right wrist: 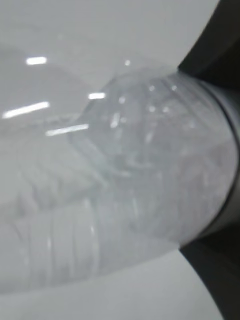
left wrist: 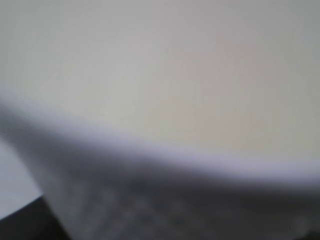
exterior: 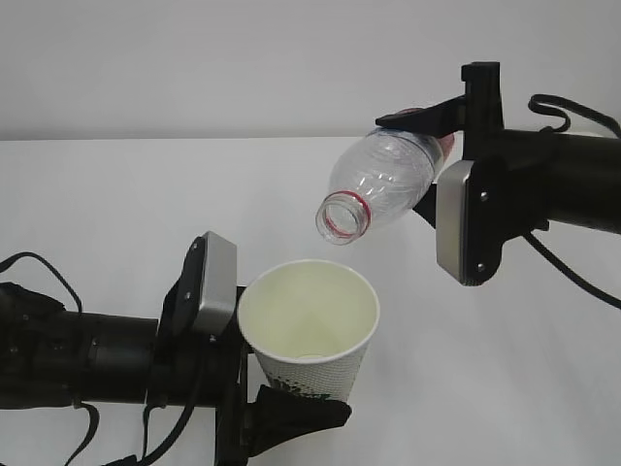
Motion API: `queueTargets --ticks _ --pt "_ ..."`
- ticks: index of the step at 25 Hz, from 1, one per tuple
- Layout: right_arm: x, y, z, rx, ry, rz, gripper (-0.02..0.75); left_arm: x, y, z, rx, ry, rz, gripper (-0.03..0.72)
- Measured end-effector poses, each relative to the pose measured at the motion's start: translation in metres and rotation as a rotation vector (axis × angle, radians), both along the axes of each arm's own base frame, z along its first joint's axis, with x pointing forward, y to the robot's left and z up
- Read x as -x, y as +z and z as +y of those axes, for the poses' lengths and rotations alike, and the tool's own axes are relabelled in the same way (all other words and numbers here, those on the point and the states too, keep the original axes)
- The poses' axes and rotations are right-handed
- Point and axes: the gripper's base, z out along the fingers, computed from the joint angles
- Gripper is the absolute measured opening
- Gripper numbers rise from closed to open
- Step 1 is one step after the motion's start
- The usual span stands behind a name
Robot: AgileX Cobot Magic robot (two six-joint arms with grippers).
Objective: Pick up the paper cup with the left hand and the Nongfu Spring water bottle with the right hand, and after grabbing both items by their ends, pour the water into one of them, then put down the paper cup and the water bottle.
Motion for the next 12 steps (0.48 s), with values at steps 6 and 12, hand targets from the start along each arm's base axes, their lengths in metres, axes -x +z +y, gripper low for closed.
queueTargets --ticks 6,12 --pt "-0.001 0.014 0.000 -0.012 0.000 -0.046 0.477 0.000 0.000 0.000 0.000 0.000 0.000 0.552" --pt "0.001 0.022 0.000 -0.018 0.002 -0.072 0.477 0.000 0.015 0.000 0.026 0.000 -0.043 0.552"
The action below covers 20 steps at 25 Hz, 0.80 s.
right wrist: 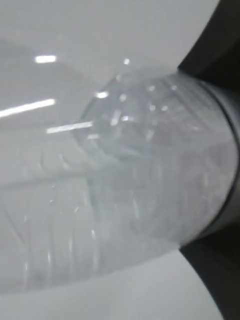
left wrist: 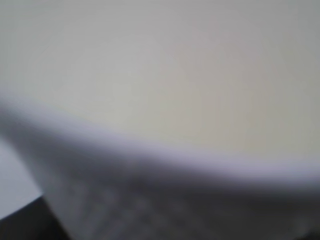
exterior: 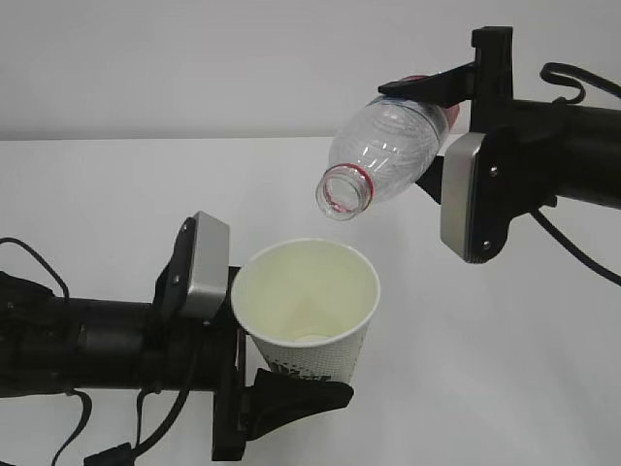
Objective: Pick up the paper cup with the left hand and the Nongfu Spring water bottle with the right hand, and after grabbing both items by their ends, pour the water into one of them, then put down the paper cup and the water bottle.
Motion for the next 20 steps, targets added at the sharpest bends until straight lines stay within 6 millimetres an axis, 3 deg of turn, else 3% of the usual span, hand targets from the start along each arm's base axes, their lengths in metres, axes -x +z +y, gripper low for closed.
queueTargets --ticks 6,20 --pt "0.002 0.004 0.000 0.002 0.003 -0.015 0.477 0.001 0.016 0.000 0.032 0.006 -0.022 0.552" --pt "0.007 0.015 -0.001 -0.006 0.005 -0.051 0.477 0.002 0.017 0.000 0.032 0.000 -0.005 0.552"
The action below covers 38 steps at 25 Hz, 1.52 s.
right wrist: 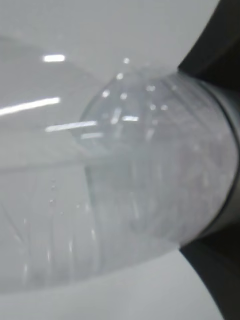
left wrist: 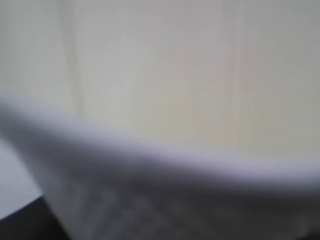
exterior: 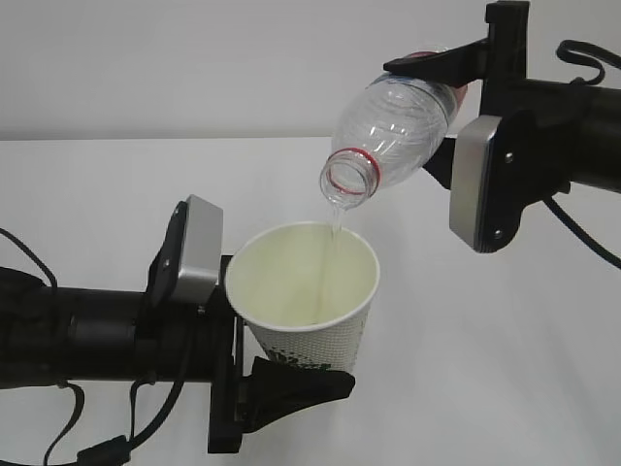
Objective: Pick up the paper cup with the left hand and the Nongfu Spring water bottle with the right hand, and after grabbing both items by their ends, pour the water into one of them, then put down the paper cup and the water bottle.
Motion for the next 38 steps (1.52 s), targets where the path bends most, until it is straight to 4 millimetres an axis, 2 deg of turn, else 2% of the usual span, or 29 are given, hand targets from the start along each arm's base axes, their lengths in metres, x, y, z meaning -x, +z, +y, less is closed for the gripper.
queueTargets --ticks 38 --pt "0.0003 0.0005 0.0001 0.001 0.002 -0.004 0.476 0.0033 -0.0012 0.0000 -0.014 -0.037 -0.003 0.552"
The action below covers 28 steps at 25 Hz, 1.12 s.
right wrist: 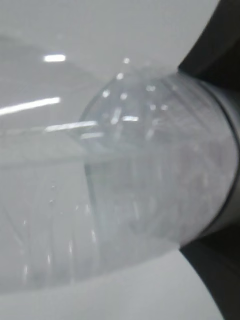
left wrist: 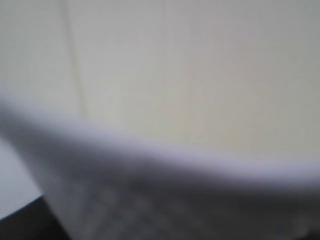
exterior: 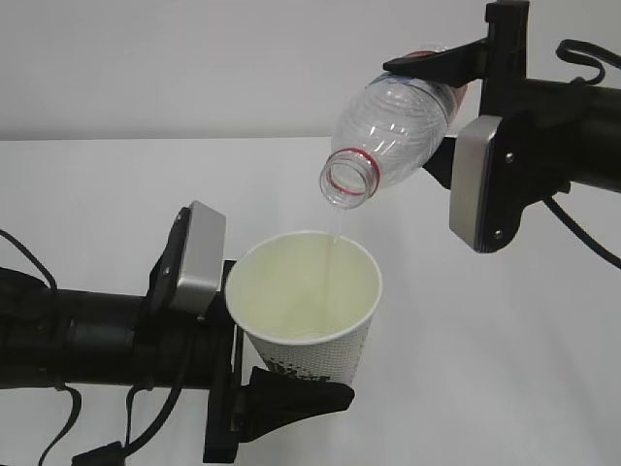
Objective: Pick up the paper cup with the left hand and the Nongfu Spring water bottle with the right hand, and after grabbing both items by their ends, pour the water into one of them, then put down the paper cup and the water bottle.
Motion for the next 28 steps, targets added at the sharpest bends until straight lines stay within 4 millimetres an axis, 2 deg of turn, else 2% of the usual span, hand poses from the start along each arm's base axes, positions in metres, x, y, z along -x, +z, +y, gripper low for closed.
queueTargets --ticks 28 --pt "0.0002 0.0002 0.0003 0.013 0.006 -0.015 0.476 -0.0007 0.0003 0.0000 0.005 0.014 0.028 0.552"
